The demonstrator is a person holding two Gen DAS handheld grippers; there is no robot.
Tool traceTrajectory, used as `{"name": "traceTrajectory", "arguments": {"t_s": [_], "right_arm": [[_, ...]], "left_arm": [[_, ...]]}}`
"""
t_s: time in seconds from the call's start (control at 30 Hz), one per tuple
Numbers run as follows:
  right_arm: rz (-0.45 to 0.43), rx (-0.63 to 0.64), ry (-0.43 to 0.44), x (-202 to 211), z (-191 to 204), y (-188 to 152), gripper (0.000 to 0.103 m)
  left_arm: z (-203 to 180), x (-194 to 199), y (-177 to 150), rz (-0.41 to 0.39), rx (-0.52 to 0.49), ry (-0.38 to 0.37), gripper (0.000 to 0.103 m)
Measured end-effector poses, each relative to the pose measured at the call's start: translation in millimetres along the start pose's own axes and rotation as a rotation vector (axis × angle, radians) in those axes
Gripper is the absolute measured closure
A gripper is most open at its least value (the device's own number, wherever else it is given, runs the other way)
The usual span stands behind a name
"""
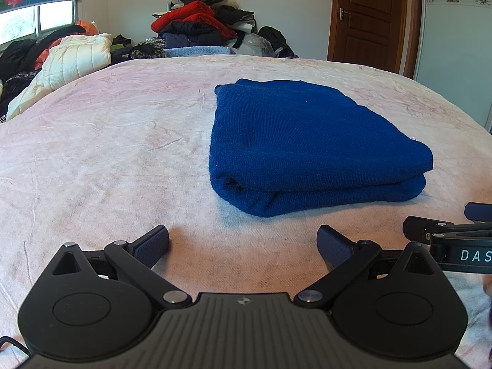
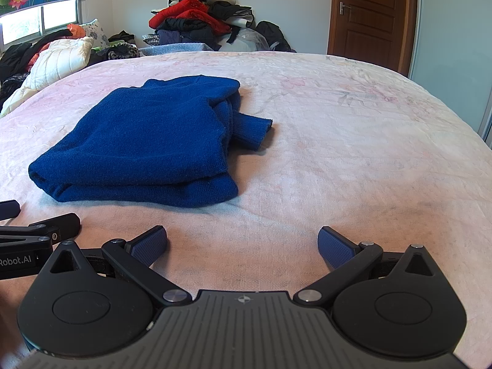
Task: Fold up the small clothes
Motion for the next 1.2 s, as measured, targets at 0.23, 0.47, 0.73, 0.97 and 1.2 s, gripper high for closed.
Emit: {"name": "traceTrajectory", "arguments": {"t_s": [0.23,0.47,0.73,0.97,1.2], "right_arm": [[0.000,0.000,0.000,0.1,0.0,0.1,0.001],[0.000,0.000,0.000,0.2,0.1,0.0,0.001],[-0.001,0.000,0.000,0.3,0.1,-0.2,0.001],[-0.001,0.000,0.000,0.4,0.1,-0.3,0.001],[-0.001,0.000,0.000,0.4,0.1,-0.4,0.001]], "left_arm": [[-0.2,1.5,0.0,0.000,0.000,0.001,0.000],[-0.2,2.0,1.5,0.010,-0.005,0.002,0.000],[0.4,1.0,2.4,0.016,0.000,0.004,0.000],[0.4,0.8,3.7,0.022,0.021,0.013,0.000],[-0.4,-0.2,4.4,0.025,0.022,0.022,0.000]]}}
Point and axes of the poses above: each gripper's, at about its wrist camera, not at the fingertips, and x roughly against the way its jaws point, z to its left, y to its top, the point moved 7 cm from there along -x, roughly the way its jaws point, and after that the axes turned 13 degrees about -x, right-handed, at the moved point
